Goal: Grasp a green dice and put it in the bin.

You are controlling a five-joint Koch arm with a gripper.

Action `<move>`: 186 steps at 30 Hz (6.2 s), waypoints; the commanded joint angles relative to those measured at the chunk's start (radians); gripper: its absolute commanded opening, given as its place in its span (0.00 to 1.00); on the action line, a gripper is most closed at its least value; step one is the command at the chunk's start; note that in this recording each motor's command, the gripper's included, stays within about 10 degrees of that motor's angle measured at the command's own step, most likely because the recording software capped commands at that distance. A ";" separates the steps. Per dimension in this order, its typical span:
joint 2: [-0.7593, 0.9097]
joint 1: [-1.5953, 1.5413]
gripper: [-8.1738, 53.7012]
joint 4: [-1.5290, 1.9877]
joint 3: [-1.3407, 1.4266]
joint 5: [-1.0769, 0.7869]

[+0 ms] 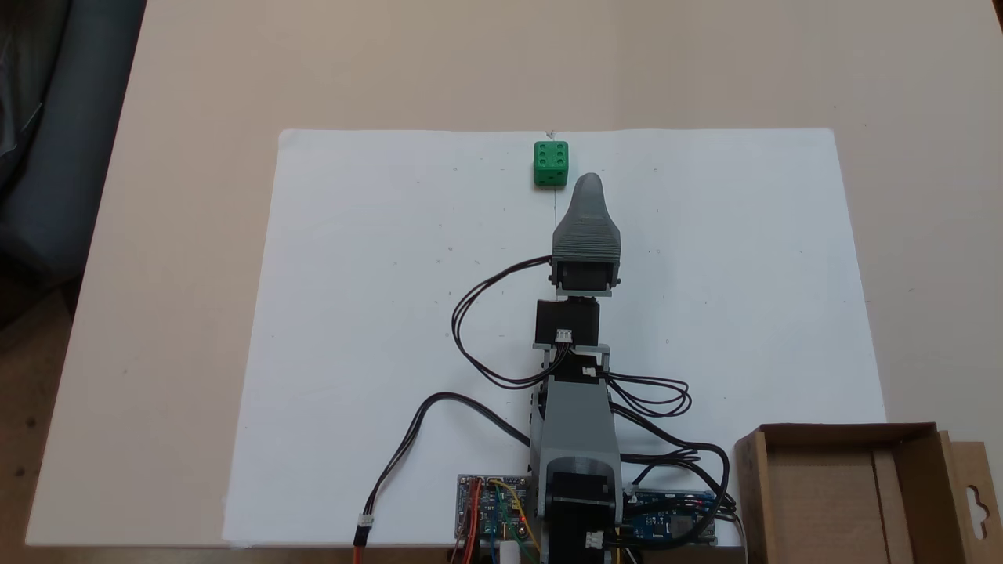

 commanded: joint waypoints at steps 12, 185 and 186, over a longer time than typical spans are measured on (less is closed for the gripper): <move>0.109 0.003 0.86 0.029 0.069 0.043; -1.192 -0.132 0.81 3.281 -2.654 0.270; -1.200 -0.132 0.81 3.281 -2.654 0.270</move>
